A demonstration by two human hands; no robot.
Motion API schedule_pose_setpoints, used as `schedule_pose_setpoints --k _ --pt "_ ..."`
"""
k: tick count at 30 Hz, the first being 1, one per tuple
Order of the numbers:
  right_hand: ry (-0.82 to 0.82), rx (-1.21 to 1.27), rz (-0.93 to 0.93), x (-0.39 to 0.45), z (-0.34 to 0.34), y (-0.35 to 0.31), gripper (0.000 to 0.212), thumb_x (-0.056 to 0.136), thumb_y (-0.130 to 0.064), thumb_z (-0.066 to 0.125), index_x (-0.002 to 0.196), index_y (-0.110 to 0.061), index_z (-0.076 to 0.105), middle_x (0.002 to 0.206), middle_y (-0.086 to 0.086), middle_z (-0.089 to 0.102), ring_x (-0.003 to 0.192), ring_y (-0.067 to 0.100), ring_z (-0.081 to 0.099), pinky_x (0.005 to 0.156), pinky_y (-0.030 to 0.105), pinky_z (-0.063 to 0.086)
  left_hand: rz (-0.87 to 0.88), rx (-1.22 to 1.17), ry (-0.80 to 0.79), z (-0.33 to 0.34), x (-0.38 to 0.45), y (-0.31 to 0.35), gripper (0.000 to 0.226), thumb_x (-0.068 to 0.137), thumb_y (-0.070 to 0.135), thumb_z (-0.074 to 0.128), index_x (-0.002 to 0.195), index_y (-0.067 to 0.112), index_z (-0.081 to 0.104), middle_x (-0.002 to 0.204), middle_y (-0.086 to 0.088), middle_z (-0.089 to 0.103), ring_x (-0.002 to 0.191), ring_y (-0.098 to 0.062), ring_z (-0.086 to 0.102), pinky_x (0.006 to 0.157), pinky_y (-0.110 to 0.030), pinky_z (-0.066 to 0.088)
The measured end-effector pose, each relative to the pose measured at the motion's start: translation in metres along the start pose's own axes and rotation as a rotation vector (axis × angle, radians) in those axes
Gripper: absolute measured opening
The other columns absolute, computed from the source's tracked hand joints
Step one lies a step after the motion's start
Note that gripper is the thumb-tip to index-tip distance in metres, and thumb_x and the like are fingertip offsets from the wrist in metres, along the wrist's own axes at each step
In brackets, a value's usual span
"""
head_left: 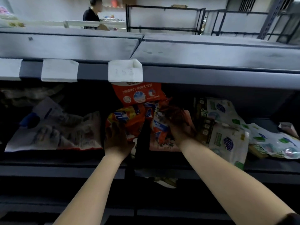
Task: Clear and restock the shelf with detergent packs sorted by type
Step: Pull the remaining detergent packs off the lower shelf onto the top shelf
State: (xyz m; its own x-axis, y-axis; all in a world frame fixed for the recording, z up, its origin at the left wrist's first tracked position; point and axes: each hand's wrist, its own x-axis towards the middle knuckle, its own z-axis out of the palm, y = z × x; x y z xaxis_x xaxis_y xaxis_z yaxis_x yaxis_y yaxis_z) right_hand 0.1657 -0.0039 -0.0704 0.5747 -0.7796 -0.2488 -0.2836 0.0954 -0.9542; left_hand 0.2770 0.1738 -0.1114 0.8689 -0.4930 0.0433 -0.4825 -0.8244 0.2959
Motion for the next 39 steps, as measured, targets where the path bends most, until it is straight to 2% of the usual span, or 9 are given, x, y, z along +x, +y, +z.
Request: schedule_pose_setpoints --k 3,6,9,14,21,25,32,35,39 --pt "-0.184 0.196 0.161 -0.011 0.016 -0.013 0.060 0.084 -0.035 0.069 0.136 -0.016 0.047 0.135 0.007 0.054 0.110 0.026 0.057 0.086 0.038 0.048 0.005 0.076 0.052 0.000 0.000 0.007 0.099 0.081 0.068 0.049 0.151 0.017 0.002 0.155 -0.018 0.005 0.141 -0.041 0.010 0.112 -0.048 0.022" --pt "-0.133 0.175 0.089 -0.007 0.018 -0.012 0.057 0.091 -0.021 0.063 0.142 -0.011 0.039 0.141 0.010 0.048 0.101 0.023 0.059 0.074 0.029 0.049 -0.026 -0.017 0.055 0.000 0.004 0.011 0.086 0.087 0.065 0.040 0.151 0.020 0.005 0.156 -0.019 0.001 0.141 -0.044 0.006 0.114 -0.051 0.014" --pt "0.040 -0.240 -0.147 -0.010 0.007 -0.009 0.063 0.091 -0.031 0.061 0.144 -0.013 0.033 0.144 0.006 0.043 0.127 0.025 0.045 0.099 0.032 0.042 -0.049 -0.029 0.022 0.001 0.008 0.011 0.082 0.091 0.061 0.036 0.152 0.019 -0.001 0.157 -0.018 -0.009 0.142 -0.043 -0.004 0.116 -0.050 0.004" --pt "0.264 -0.531 -0.476 -0.024 -0.002 -0.009 0.036 0.099 -0.031 0.045 0.131 -0.014 0.048 0.117 0.008 0.056 0.109 0.026 0.055 0.092 0.039 0.046 -0.082 -0.121 0.051 0.002 0.007 0.012 0.091 0.091 0.058 0.043 0.151 0.014 -0.010 0.158 -0.016 -0.010 0.143 -0.040 -0.010 0.117 -0.047 -0.001" --pt "0.350 -0.357 -0.527 -0.036 -0.019 -0.007 0.026 0.100 -0.027 0.043 0.117 -0.013 0.057 0.112 0.005 0.064 0.105 0.024 0.060 0.083 0.032 0.047 -0.057 -0.258 0.133 0.004 0.006 0.004 0.056 0.099 0.041 0.032 0.151 0.033 0.011 0.159 -0.010 -0.002 0.144 -0.037 -0.006 0.116 -0.047 -0.007" --pt "0.284 -0.248 -0.532 -0.049 -0.028 -0.002 0.027 0.100 -0.027 0.044 0.122 -0.021 0.057 0.101 -0.016 0.060 0.103 0.011 0.060 0.085 0.025 0.050 -0.007 -0.470 0.314 0.002 0.006 0.000 0.051 0.097 0.016 0.042 0.146 0.025 0.033 0.157 -0.009 0.018 0.144 -0.033 0.012 0.116 -0.050 0.010" --pt "0.354 -0.439 -0.717 -0.070 -0.050 0.008 0.027 0.098 -0.019 0.049 0.120 -0.010 0.062 0.113 0.007 0.068 0.106 0.023 0.061 0.082 0.021 0.043 -0.037 -0.842 0.525 -0.028 -0.012 0.021 0.045 0.095 0.003 0.044 0.139 0.013 0.045 0.121 -0.023 0.060 0.107 -0.041 0.058 0.089 -0.047 0.047" --pt "0.439 -0.477 -0.836 -0.078 -0.060 0.003 0.022 0.095 -0.007 0.052 0.112 -0.002 0.065 0.102 0.010 0.070 0.094 0.023 0.064 0.071 0.010 0.035 -0.010 -0.813 0.589 -0.034 -0.027 0.037 0.043 0.093 0.001 0.043 0.133 0.011 0.053 0.105 -0.020 0.066 0.087 -0.038 0.062 0.065 -0.033 0.043" --pt "0.395 -0.359 -0.778 -0.093 -0.081 0.000 0.016 0.096 -0.007 0.052 0.099 0.000 0.065 0.081 -0.004 0.064 0.069 0.009 0.056 0.059 0.006 0.035 -0.038 -0.693 0.672 -0.037 -0.050 0.053 0.027 0.090 0.010 0.045 0.103 0.001 0.067 0.080 -0.019 0.066 0.073 -0.036 0.062 0.057 -0.029 0.036"
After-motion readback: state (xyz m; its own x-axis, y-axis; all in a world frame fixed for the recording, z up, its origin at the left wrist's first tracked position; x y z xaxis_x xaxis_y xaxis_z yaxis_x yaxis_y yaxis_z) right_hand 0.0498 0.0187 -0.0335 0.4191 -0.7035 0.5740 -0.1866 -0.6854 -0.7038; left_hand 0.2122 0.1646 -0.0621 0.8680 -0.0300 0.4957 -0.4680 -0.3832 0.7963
